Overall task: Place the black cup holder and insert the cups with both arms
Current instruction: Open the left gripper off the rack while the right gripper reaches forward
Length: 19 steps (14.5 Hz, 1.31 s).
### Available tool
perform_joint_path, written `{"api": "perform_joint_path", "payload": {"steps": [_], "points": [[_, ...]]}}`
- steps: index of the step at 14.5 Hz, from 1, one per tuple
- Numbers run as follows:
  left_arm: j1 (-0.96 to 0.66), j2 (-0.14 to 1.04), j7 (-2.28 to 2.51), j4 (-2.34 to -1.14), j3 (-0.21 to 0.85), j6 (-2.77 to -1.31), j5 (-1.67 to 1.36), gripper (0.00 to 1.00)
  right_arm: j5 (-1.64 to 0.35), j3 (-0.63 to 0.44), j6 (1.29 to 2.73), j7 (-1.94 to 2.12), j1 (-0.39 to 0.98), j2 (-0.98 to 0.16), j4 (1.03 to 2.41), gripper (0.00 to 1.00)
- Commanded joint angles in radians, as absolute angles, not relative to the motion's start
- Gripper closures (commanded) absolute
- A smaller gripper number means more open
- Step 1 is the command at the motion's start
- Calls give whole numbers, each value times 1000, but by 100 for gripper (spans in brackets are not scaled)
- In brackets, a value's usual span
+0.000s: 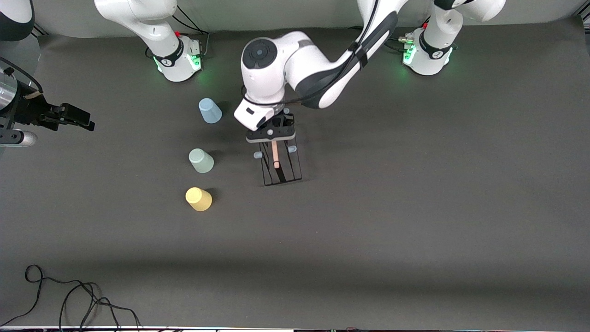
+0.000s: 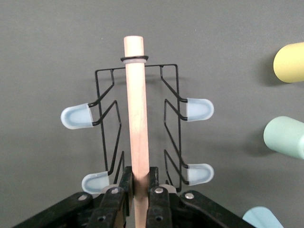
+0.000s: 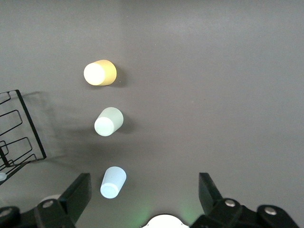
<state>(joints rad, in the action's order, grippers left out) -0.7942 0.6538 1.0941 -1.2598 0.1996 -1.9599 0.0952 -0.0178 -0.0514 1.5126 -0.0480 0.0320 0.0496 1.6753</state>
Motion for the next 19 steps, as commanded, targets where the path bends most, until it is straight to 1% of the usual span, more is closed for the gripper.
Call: {"api": "perform_joint_path", "payload": {"steps": [1,7,8,11,12,13,16,18,19], "points": [[-822,689,1115,-1221,186,-1985,123,100,-18,-54,1514,-81,35,67,1683,0],[-821,715,1080,-1269,186,-2095,126,100,-52,-45,1508,-188,46,69,1687,0],[-822,721,1078,-1269,186,-2105,126,100,-90,-43,1509,-219,51,69,1689,0],[-819,727,1081,-1267,186,-2114,123,100,-117,-44,1549,-336,126,72,1736,0],[-815,726,1083,-1266,186,-2112,124,18,-117,-44,1575,-347,141,83,1776,0],[-816,716,1089,-1261,184,-2108,126,0,-117,-44,1622,-363,155,100,1831,0],[-792,660,1088,-1249,178,-2024,112,0,-117,-44,1822,-388,190,181,2059,0],[-698,583,1077,-1250,189,-1921,112,0,-121,-44,1951,-388,193,219,2204,0],[-668,546,1036,-1250,190,-1869,103,0,-123,-44,2020,-390,202,221,2256,0]]}}
